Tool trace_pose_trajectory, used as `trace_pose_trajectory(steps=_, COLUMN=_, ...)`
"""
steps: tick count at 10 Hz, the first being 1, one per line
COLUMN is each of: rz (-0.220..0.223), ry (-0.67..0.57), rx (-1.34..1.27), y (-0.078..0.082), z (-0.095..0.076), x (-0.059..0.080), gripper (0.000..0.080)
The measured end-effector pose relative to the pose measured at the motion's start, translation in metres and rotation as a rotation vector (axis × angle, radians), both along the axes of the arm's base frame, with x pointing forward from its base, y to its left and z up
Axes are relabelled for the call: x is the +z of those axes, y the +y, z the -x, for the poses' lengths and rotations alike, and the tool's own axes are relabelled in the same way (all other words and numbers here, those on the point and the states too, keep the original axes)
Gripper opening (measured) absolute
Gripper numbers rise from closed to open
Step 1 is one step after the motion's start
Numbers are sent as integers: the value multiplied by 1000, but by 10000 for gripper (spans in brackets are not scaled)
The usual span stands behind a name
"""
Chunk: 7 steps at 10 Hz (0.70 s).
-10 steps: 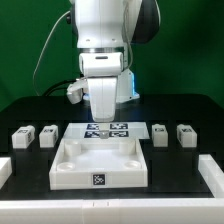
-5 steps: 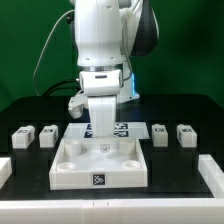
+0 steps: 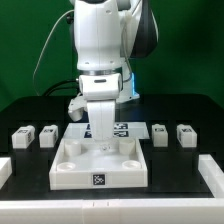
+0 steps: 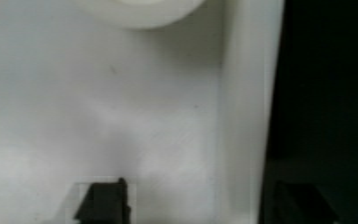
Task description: Assemble one leg
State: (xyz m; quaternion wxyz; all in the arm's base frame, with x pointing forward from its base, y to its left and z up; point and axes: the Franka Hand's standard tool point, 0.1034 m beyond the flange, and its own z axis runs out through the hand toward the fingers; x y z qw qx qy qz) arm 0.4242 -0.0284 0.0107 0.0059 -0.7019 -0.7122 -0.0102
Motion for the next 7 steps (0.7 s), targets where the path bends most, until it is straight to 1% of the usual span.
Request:
trace_pose_trajectory(steps=1, rz=0, ry=0, rx=0, y=0, z=0, x=0, gripper=245)
trace_pose_trajectory(steps=2, rz=0, ry=1, rx=0, y=0, z=0, x=0, gripper=108)
trace_pose_trajectory(steps=3, rz=0, ry=1, rx=0, y=0, z=0, x=0, gripper=57)
trace_pose_trajectory(steps=7, rz=0, ry=1, rx=-1, y=0, z=0, x=0, gripper=57)
